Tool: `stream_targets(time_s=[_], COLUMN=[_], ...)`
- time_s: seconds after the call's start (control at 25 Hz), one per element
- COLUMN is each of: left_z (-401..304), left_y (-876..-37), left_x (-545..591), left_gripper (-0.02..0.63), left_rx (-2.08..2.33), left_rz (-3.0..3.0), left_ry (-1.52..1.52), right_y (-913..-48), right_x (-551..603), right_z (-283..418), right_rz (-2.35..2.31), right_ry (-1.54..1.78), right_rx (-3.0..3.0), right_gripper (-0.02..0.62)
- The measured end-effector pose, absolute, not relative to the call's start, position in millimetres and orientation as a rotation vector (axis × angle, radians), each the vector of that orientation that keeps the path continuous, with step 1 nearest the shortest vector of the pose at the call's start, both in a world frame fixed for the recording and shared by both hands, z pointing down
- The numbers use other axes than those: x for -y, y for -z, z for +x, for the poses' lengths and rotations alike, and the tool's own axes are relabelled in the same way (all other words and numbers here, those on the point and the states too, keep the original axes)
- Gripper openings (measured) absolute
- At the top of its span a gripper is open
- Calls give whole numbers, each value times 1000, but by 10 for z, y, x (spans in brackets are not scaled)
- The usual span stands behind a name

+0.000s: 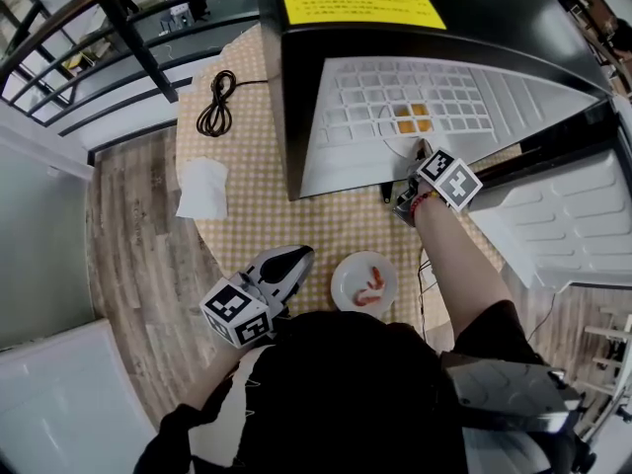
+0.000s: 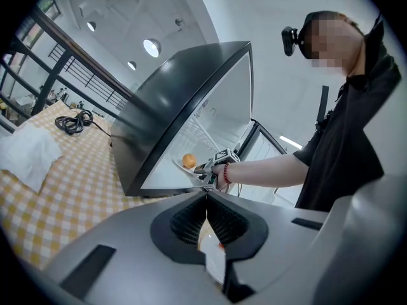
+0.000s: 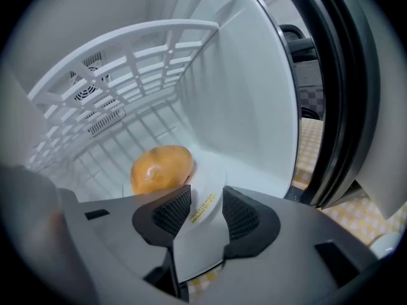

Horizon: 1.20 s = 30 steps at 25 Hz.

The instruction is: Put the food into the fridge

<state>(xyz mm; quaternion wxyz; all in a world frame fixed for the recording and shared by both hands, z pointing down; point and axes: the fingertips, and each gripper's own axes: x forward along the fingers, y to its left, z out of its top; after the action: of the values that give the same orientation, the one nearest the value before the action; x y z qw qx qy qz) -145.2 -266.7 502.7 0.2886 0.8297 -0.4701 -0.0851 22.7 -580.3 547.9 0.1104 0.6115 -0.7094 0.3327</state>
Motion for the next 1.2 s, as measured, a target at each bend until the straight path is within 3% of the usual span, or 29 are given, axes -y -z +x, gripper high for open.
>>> stream_targets(time_s=[0.88,1.2], left_z=[-1737,-1855], left_y=[-5030,-5040], left_x=[2553,2655], left_gripper=[15,15], left_rx=[1185,1087], left_rz=[2248,2305], left_ry=[211,194], right_y=[-5464,-5504], right_x=[5760,5733], right_z=[130,132], right_rz=[1688,1706], right_ry=[-537,-573], right_rx=[2015,2027], right_gripper=[215,216])
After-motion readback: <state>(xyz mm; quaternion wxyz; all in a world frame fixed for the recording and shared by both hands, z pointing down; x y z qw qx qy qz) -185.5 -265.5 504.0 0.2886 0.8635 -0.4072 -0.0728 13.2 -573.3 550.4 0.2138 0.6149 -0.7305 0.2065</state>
